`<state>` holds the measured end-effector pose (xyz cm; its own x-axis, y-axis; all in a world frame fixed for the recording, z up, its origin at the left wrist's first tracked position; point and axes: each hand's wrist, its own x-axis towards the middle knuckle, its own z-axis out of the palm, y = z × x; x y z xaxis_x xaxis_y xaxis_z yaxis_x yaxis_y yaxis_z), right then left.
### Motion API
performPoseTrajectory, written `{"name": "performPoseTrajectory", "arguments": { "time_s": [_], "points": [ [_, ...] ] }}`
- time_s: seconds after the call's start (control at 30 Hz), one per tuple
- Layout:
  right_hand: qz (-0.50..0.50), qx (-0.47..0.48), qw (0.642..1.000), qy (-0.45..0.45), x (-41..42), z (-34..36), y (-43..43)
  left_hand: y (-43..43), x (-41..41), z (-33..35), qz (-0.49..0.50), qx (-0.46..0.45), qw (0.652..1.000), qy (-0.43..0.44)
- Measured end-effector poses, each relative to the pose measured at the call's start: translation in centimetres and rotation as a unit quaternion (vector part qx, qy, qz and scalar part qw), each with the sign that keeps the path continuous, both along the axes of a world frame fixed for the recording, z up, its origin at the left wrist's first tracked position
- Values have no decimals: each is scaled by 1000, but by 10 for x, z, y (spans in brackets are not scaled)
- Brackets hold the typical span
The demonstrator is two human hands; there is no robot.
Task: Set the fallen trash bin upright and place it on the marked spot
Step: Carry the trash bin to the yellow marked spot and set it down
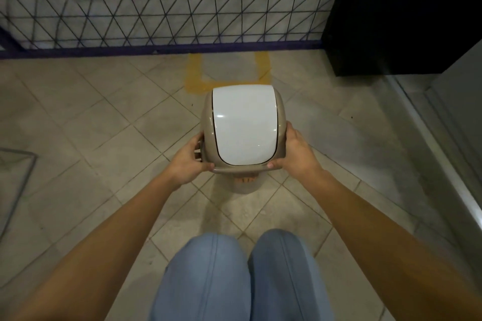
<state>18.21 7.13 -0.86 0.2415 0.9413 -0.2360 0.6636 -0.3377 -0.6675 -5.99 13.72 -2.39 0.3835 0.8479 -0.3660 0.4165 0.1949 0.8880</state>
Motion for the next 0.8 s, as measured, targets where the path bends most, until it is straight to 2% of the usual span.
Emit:
{"name": "performPoseTrajectory", "arguments": {
  "time_s": [0.17, 0.3, 0.47, 0.8],
  "points": [
    [7, -16, 1000, 10, 11, 1, 16, 16, 2, -2, -24, -3, 1000, 0],
    [-9, -4, 999, 41, 8, -3, 31, 30, 4, -7, 8, 3, 1000, -26],
    [-25, 4, 997, 68, 3, -6, 52, 53, 1, -9, 3, 6, 999, -41],
    [-44, 9, 998, 44, 9, -19, 123, 116, 6, -22, -7, 0, 999, -46]
  ]
}}
